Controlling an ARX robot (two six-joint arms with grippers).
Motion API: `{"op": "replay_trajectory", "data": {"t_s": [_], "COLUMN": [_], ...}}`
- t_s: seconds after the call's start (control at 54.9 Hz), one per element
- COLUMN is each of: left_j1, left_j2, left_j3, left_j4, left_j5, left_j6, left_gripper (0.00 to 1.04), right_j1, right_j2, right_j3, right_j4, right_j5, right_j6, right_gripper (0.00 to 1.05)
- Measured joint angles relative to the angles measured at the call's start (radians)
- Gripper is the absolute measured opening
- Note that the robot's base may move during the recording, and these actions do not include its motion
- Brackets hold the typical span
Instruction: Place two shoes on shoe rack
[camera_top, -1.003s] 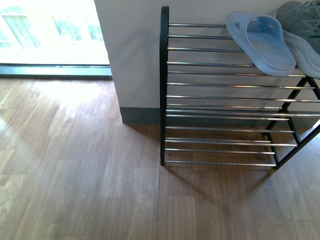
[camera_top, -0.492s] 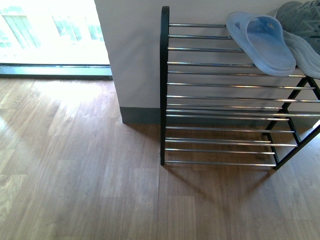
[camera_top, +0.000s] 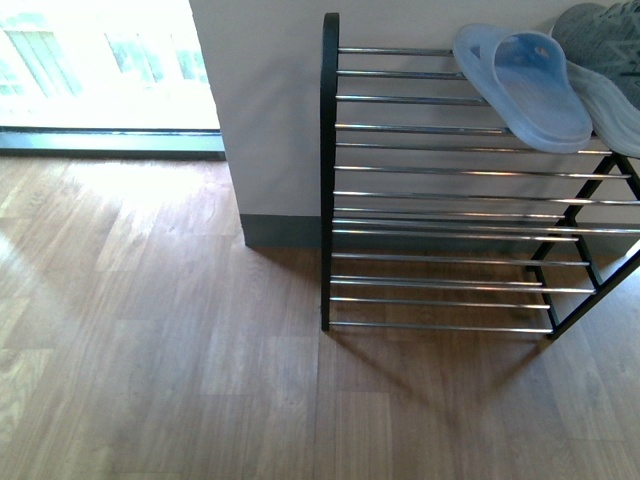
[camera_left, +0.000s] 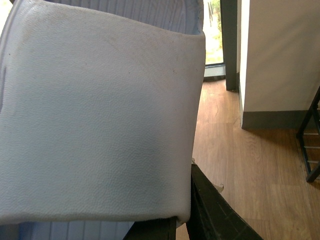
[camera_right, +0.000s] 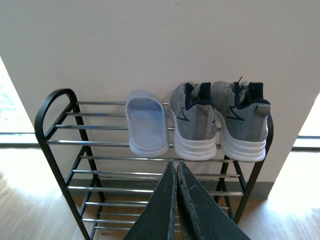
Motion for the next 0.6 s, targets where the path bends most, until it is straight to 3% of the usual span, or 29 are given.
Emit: {"op": "replay_trajectory", "data": {"t_s": [0.602], "left_j1": [0.000], "left_j2": [0.000], "left_j3": [0.000], "left_j4": [0.000], "left_j5": [0.000], "left_j6": [0.000], "left_gripper": [0.02], "right_j1": [0.000], "right_j2": [-0.188], "right_j3": [0.000], "right_j4": [-0.175], "right_j5": [0.003], "right_j6": [0.000], "right_gripper": [0.02]}}
